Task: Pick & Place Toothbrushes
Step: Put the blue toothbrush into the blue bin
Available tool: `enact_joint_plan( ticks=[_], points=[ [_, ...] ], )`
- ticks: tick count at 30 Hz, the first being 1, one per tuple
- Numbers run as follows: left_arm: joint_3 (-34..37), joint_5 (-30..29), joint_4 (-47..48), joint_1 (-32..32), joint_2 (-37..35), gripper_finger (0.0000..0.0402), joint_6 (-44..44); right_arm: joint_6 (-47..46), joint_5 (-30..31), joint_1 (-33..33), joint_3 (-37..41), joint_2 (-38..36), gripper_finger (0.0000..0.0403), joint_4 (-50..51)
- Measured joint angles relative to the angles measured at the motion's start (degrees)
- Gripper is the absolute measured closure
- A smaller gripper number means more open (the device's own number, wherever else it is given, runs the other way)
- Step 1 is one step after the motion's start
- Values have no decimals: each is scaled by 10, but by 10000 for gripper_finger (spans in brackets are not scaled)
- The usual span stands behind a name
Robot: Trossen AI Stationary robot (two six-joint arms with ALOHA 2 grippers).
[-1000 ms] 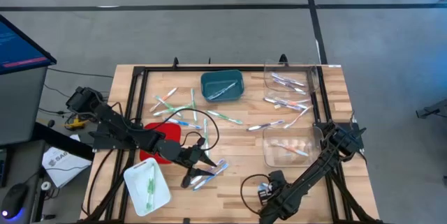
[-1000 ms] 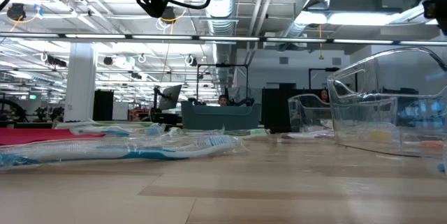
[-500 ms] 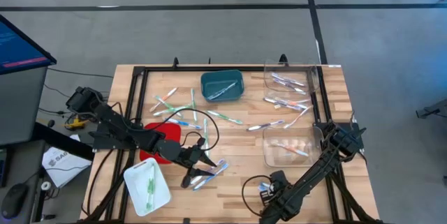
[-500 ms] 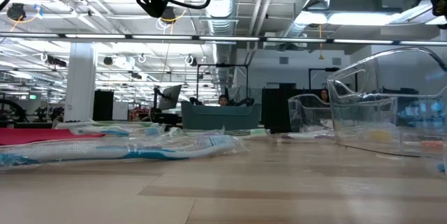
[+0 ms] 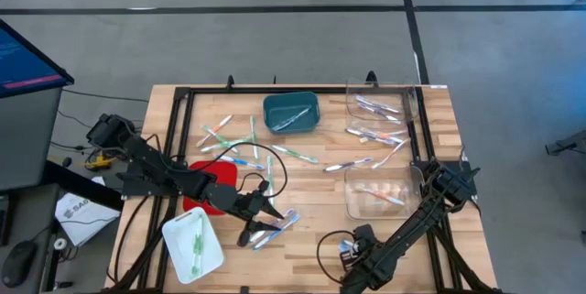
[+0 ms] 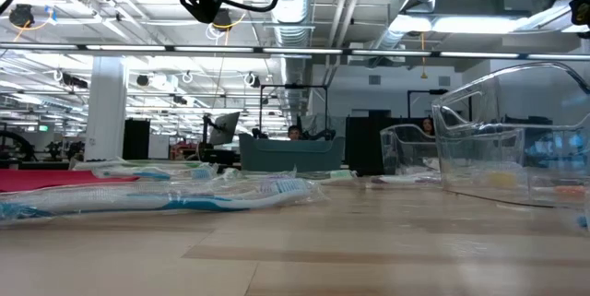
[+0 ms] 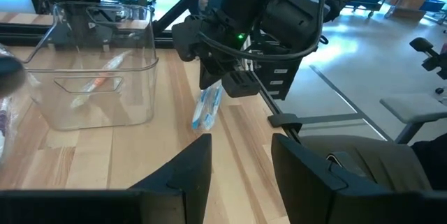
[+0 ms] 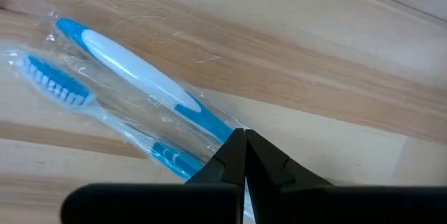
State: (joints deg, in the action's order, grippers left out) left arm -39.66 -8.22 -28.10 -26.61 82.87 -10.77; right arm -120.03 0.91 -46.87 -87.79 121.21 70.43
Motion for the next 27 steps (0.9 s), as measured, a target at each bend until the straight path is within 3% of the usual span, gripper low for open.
enact_joint_plan(
  ticks=[27],
  points=[
    [0, -1, 0, 0, 0, 256, 0, 54, 4, 0, 0, 0, 403, -86]
  ],
)
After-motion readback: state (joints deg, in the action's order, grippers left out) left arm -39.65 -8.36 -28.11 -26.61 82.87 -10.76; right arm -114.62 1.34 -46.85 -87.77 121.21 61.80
